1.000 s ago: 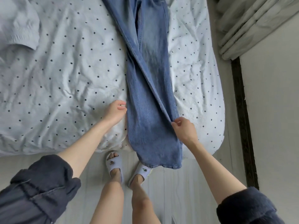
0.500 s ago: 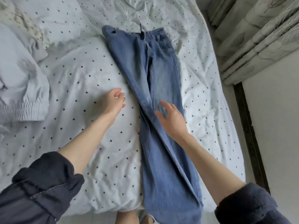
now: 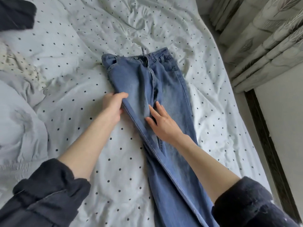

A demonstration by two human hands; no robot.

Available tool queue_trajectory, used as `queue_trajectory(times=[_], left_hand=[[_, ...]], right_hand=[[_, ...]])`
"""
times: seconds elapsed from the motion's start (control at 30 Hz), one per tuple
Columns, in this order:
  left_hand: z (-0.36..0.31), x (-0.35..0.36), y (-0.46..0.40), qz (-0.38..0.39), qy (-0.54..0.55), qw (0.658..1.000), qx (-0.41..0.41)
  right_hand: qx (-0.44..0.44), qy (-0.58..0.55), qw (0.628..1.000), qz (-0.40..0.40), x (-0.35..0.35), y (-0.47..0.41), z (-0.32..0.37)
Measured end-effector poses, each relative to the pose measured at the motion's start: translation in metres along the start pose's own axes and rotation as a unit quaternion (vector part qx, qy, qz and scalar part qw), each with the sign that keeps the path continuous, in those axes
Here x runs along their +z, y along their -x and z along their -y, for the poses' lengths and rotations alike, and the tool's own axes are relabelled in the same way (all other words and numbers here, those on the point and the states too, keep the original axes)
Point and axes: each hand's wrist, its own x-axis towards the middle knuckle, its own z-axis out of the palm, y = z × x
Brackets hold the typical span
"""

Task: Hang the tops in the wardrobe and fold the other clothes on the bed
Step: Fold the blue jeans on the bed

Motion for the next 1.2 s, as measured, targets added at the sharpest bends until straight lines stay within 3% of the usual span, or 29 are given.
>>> queue_trajectory(times=[0.13,0.23,0.37,0.47,0.53,0.6,0.63,0.77,0.83,0.9,0.97,1.07,1.2], left_hand=[[-0.019,-0.007,0.015,0.076,0.038,0.995,0.051],[-0.034,0.006,0.029,0.076,-0.018,0.987,0.143],[-0.052,0.061,0.036,0.105,-0.124,0.958,0.238],[-0.048,0.113,0.033,0.135,-0.219,0.928,0.271],[-0.039,0.142,0.034,0.205,-0.272,0.909,0.241],[-0.028,0.154,0.031,0.247,-0.327,0.886,0.216],[-0.023,0.153,0.028,0.23,-0.347,0.88,0.23],[-0.019,0.117,0.012,0.044,-0.325,0.901,0.284],[-0.017,0.094,0.005,-0.015,-0.296,0.931,0.214],[-0.014,0.081,0.008,0.013,-0.221,0.972,0.079],[-0.01,0.076,0.014,0.073,-0.175,0.982,0.006],[-0.008,0.074,0.013,0.089,-0.141,0.986,0.002],[-0.005,0.075,0.01,0.083,-0.166,0.983,-0.013]], right_hand=[[-0.02,0.03,0.997,0.062,-0.013,0.0,-0.001],[0.031,-0.127,0.989,0.062,-0.037,-0.001,-0.006],[0.139,-0.428,0.893,0.014,-0.079,0.005,-0.026],[0.165,-0.52,0.838,0.0,-0.1,0.009,-0.051],[0.175,-0.553,0.814,-0.003,-0.108,0.01,-0.069],[0.183,-0.547,0.817,0.003,-0.11,0.01,-0.08],[0.185,-0.535,0.824,0.011,-0.109,0.011,-0.084],[0.186,-0.516,0.836,0.032,-0.101,0.008,-0.086],[0.186,-0.511,0.838,0.039,-0.099,0.002,-0.082],[0.18,-0.5,0.845,0.047,-0.096,-0.005,-0.074],[0.17,-0.471,0.865,0.045,-0.092,-0.012,-0.063],[0.162,-0.393,0.905,0.008,-0.089,-0.018,-0.055],[0.196,-0.411,0.889,-0.038,-0.094,-0.009,-0.071]])
